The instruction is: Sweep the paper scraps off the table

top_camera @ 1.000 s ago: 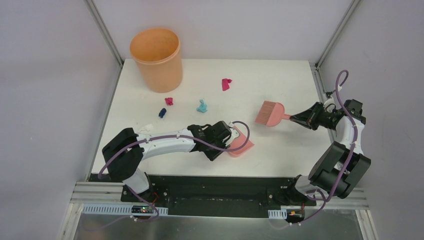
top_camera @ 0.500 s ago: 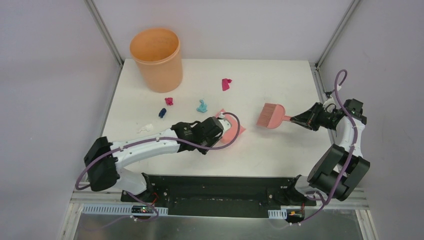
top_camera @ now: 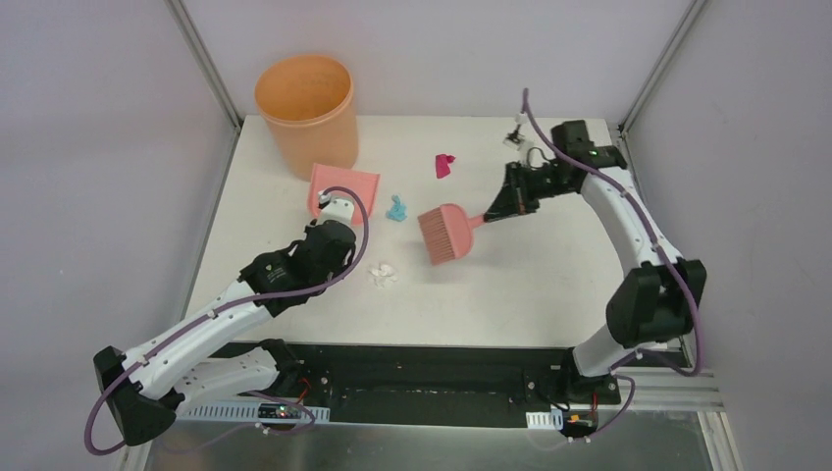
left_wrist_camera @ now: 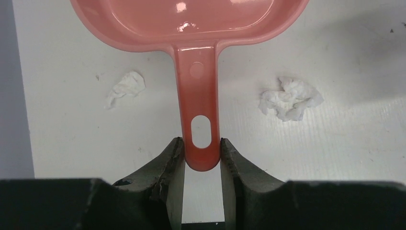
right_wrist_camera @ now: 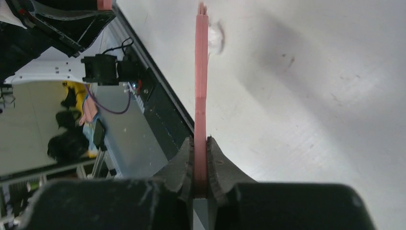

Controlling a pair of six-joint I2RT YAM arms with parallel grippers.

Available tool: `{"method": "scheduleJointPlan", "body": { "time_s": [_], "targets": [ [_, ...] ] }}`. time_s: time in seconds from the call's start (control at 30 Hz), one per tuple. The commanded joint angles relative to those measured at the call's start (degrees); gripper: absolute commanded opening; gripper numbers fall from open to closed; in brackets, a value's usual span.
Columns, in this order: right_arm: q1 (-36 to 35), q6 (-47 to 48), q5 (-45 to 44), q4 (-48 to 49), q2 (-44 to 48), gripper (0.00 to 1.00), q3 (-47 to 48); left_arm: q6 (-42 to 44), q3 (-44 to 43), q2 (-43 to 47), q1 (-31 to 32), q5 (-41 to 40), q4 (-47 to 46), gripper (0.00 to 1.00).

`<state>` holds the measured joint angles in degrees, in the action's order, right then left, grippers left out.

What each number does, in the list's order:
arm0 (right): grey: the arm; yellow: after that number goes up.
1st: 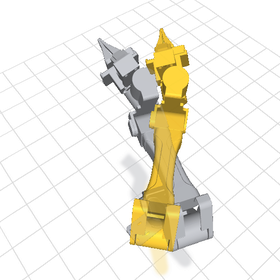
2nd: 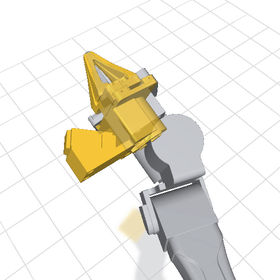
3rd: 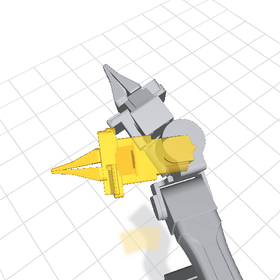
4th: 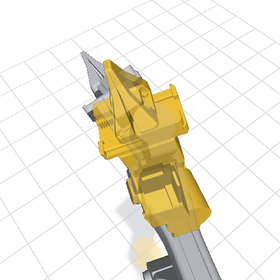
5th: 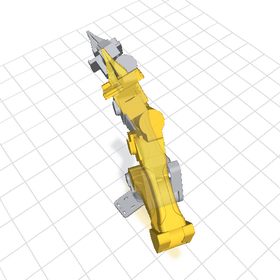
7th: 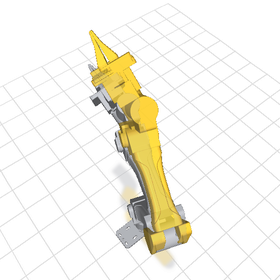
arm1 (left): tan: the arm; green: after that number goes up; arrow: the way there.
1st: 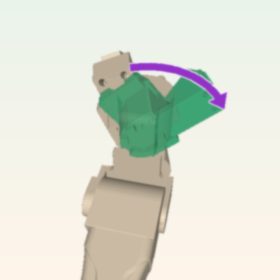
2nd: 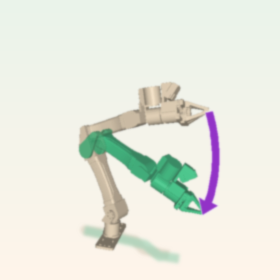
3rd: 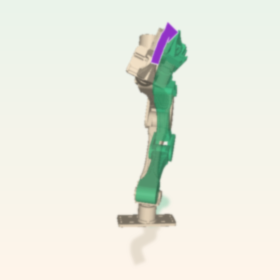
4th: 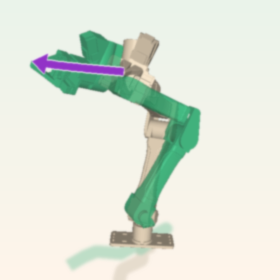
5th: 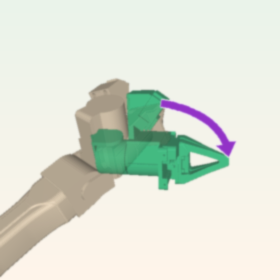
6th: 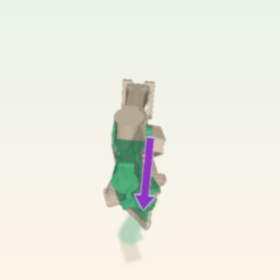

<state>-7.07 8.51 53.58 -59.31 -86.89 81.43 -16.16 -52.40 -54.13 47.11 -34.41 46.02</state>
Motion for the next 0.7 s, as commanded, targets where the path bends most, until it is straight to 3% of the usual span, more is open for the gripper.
{"method": "scheduleJointPlan", "body": {
  "time_s": [0.0, 0.2, 0.4, 0.5, 0.67],
  "targets": [
    [-9.89, -0.59, 1.47, -4.16, -9.04, 0.0, 9.58, -3.44, 2.74, 3.51, -0.19, -5.28, -4.11, 0.0],
    [-22.66, -2.81, 2.09, -6.14, -24.24, 0.0, 21.95, -2.55, 3.67, 3.65, -0.56, -9.96, -4.63, 0.0],
    [-26.3, -11.63, 0.08, -2.79, -33.44, 0.0, 26.35, -2.08, 3.36, 2.08, -1.3, -8.44, -5.11, 0.0],
    [-26.26, -14.32, -5.06, -1.07, -34.15, 0.0, 24.77, -1.7, 3.52, 2.18, -1.52, -8.24, -5.3, 0.0],
    [-24.11, -16.39, -12.93, 2.82, -26.59, 0.0, 14.92, -0.83, 3.58, 1.78, -1.76, -6.94, -6.09, 0.0]
  ]
}}
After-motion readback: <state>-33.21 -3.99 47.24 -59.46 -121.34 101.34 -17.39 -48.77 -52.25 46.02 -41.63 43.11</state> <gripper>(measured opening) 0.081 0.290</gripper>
